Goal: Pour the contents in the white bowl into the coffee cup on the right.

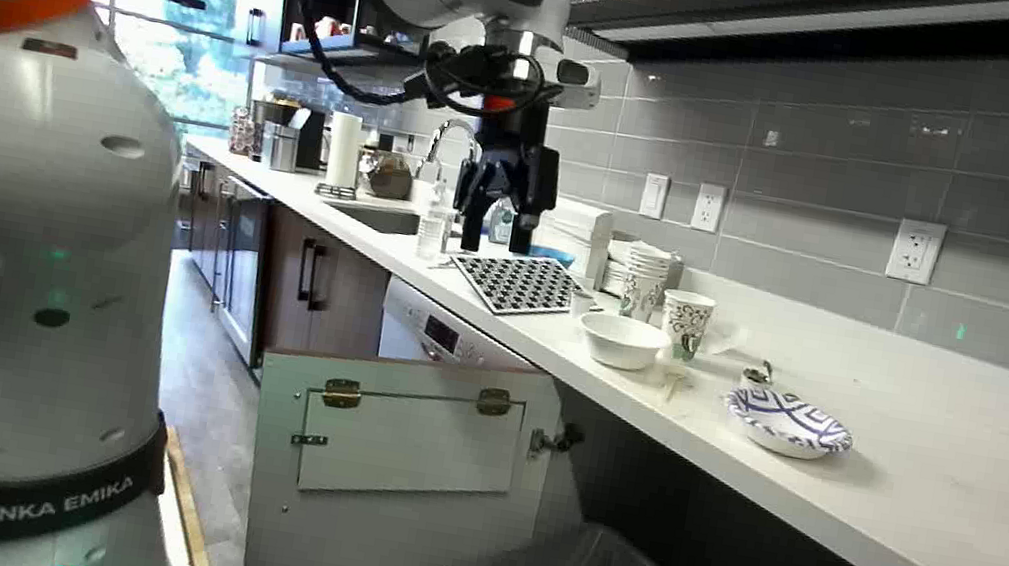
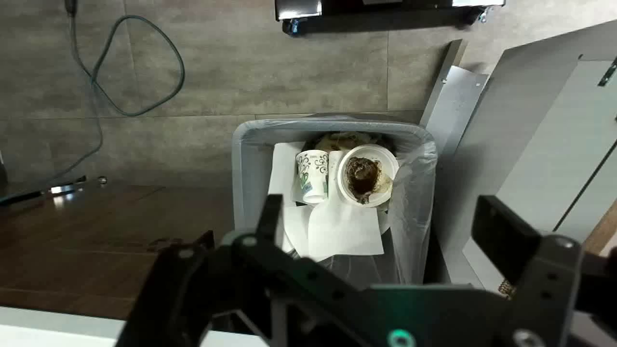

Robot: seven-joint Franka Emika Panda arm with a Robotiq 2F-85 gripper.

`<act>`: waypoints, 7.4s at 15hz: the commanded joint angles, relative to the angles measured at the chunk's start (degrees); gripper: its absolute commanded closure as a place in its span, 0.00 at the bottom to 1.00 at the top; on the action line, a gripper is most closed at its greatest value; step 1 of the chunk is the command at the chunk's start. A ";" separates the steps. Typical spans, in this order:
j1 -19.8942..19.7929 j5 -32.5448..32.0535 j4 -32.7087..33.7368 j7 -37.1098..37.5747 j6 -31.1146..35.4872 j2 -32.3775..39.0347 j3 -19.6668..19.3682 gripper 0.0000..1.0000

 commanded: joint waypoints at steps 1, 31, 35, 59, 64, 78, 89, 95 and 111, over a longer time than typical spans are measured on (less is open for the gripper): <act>1.06 -0.48 0.08 0.47 -0.17 0.12 -0.94 0.00; 0.61 29.68 31.15 -56.58 32.15 44.15 -9.64 0.00; 0.38 30.21 32.16 -57.09 32.67 45.36 -9.22 0.00; -7.86 27.45 45.05 -60.10 38.47 61.32 -0.78 0.00; -8.58 26.90 46.65 -60.06 38.02 63.11 0.11 0.38; -12.07 28.61 48.25 -61.80 35.84 64.47 3.33 0.98; -11.83 29.90 44.38 -66.82 26.19 56.57 3.10 0.98; -10.60 32.30 41.46 -70.08 25.15 49.52 2.74 0.98; -4.75 30.23 41.83 -79.70 48.24 45.19 -0.81 0.98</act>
